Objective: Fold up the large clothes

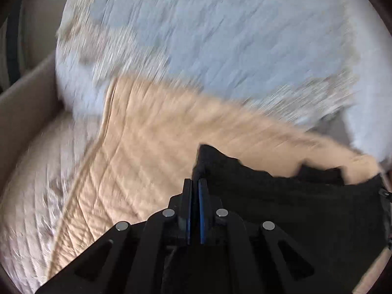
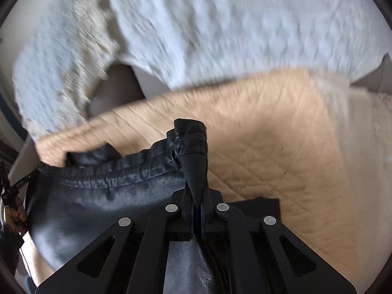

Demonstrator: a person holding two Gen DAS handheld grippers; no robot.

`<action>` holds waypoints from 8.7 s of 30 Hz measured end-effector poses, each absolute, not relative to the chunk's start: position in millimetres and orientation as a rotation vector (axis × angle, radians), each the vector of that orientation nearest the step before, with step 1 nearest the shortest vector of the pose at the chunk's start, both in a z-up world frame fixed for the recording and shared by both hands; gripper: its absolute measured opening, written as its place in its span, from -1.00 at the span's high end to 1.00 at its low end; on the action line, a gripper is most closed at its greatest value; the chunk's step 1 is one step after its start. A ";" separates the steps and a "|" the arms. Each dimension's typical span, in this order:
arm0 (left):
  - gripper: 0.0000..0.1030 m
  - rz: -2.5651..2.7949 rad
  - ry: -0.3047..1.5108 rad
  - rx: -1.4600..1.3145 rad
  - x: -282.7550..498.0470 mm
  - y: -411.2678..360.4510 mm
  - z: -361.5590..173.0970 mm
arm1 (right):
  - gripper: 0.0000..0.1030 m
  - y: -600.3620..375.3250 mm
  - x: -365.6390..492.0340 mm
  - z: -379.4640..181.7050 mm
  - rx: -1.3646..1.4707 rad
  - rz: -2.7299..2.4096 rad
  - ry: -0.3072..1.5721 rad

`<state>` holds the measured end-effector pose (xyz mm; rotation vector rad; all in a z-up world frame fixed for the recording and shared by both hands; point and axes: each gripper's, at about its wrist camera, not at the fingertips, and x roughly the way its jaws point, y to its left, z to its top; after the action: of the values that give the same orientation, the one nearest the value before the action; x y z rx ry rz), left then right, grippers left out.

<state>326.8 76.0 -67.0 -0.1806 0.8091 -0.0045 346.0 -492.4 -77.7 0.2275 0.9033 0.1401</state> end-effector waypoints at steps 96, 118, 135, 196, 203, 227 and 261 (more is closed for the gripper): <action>0.36 -0.110 0.768 -0.090 207.4 41.0 -65.2 | 0.87 -529.3 222.4 -110.5 0.478 0.069 0.861; 0.16 -0.077 0.809 -0.153 133.5 47.7 -60.3 | 0.10 -504.9 154.4 -94.9 0.569 0.070 0.877; -0.20 0.017 0.821 -0.483 137.0 94.3 -88.8 | -0.04 -539.1 148.4 -125.0 0.780 -0.059 0.832; 0.44 -0.147 0.713 -0.193 89.9 46.0 -27.6 | 0.29 -507.4 125.6 -75.9 0.509 0.207 0.896; 0.49 -0.103 0.780 -0.264 112.4 60.8 -76.4 | 0.60 -540.3 143.8 -113.6 0.581 0.185 0.904; 0.49 -0.037 0.843 -0.147 177.0 37.8 -85.8 | 1.00 -531.1 190.1 -129.2 0.544 0.093 0.891; 0.29 -0.041 0.809 -0.034 113.3 22.5 -57.6 | 0.03 -486.3 137.0 -95.3 0.251 -0.077 0.978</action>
<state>113.3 22.5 -57.6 -0.0344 0.8086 -0.0413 137.0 -486.3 -95.3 0.2511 0.9779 -0.0768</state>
